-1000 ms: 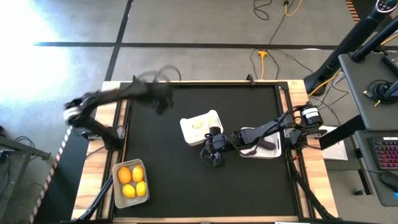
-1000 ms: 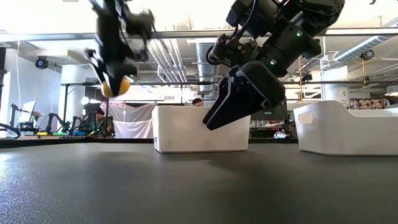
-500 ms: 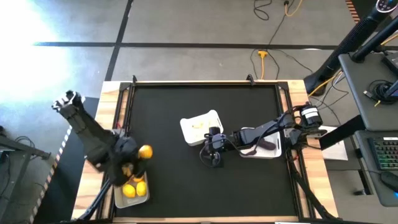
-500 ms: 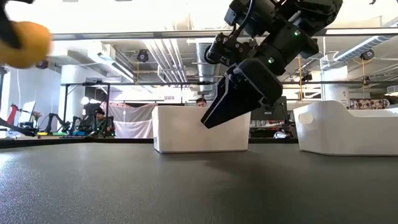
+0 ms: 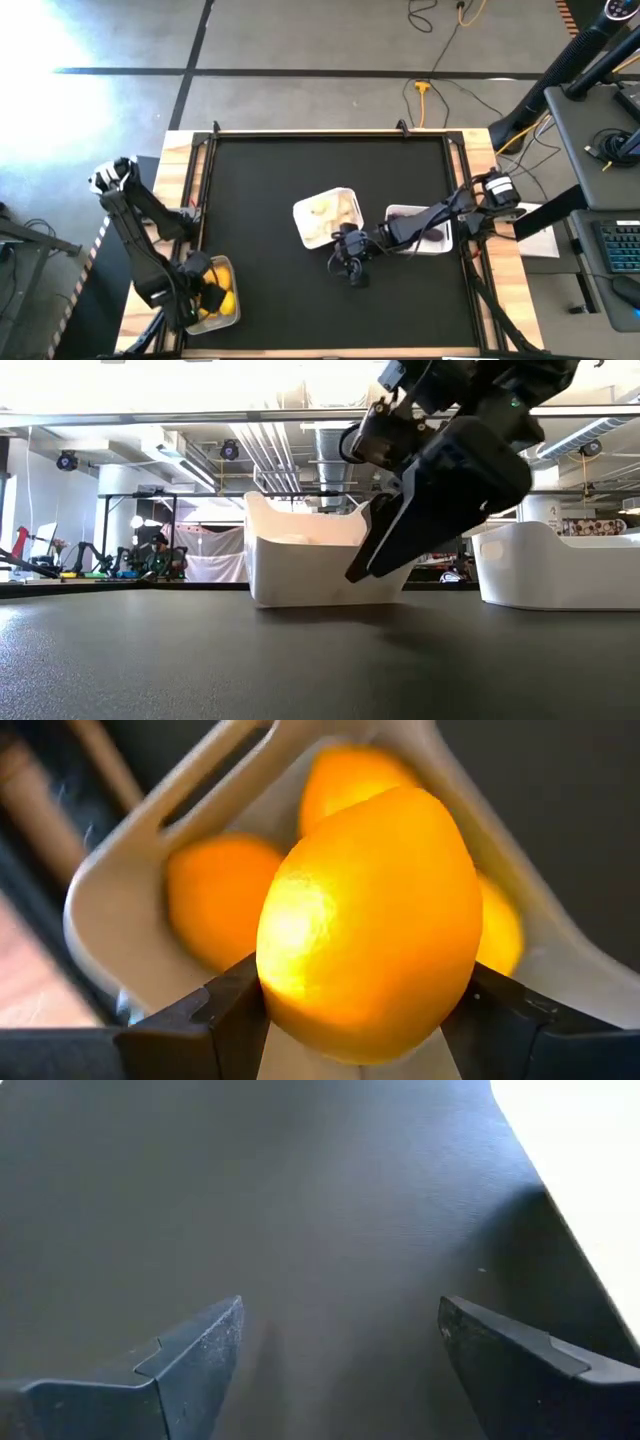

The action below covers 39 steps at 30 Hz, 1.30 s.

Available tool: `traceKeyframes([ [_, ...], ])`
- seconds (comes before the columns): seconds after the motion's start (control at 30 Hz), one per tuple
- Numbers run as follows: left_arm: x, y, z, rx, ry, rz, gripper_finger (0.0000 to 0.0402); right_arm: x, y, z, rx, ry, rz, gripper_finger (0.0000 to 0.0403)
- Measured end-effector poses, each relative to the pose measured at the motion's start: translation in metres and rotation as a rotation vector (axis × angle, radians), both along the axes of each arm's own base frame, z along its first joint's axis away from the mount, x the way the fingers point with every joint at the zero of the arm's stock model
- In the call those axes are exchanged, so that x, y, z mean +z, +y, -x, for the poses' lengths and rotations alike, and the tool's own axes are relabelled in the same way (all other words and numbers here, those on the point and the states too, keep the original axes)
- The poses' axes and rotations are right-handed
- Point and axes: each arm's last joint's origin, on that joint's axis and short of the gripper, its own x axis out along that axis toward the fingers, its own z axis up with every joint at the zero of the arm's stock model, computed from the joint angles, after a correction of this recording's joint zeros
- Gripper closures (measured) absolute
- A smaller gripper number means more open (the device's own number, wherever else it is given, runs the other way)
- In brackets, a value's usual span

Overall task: Sort produce into baskets
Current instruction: Put the lemon into the gray bin, then return to Home Position

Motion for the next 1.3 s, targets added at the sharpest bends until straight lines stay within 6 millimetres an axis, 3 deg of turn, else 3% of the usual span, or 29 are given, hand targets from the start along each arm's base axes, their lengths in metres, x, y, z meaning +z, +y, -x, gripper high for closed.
traceKeyframes([
  [0.2,-0.005,-0.007,-0.004,0.114,0.15,-0.024,0.016,0.0,0.014,0.004,0.097,-0.021,0.058,0.0076],
  [0.33,-0.004,-0.006,-0.009,0.133,0.202,-0.078,0.0139,0.006,0.014,0.004,0.128,-0.048,0.09,0.0076],
  [0.53,0.005,-0.011,-0.025,0.047,0.162,-0.018,0.0118,0.024,0.012,0.008,0.161,-0.101,0.143,0.0076],
  [0.63,0.011,-0.016,-0.034,-0.016,0.122,0.049,0.0116,0.035,0.008,0.015,0.138,-0.092,0.23,0.0076],
  [0.77,0.019,-0.011,-0.04,-0.075,0.093,0.003,0.0116,0.055,0.001,0.027,0.068,-0.096,0.364,0.0076],
  [0.87,0.024,-0.001,-0.049,-0.142,-0.007,-0.127,0.0116,0.066,-0.004,0.036,0.027,-0.13,0.429,0.0076],
  [0.97,0.033,0.004,-0.062,-0.342,-0.166,-0.32,0.0116,0.075,-0.01,0.045,0.011,-0.17,0.429,0.0076],
  [1.1,0.057,0.013,-0.083,-0.584,-0.387,-0.768,0.0116,0.081,-0.019,0.058,-0.019,-0.202,0.417,0.0076],
  [1.23,0.078,0.019,-0.096,-0.593,-0.497,-1.236,0.0116,0.081,-0.03,0.065,-0.054,-0.211,0.417,0.0076],
  [1.3,0.081,0.024,-0.1,-0.588,-0.482,-1.363,0.0116,0.081,-0.036,0.065,-0.081,-0.214,0.414,0.0076],
])
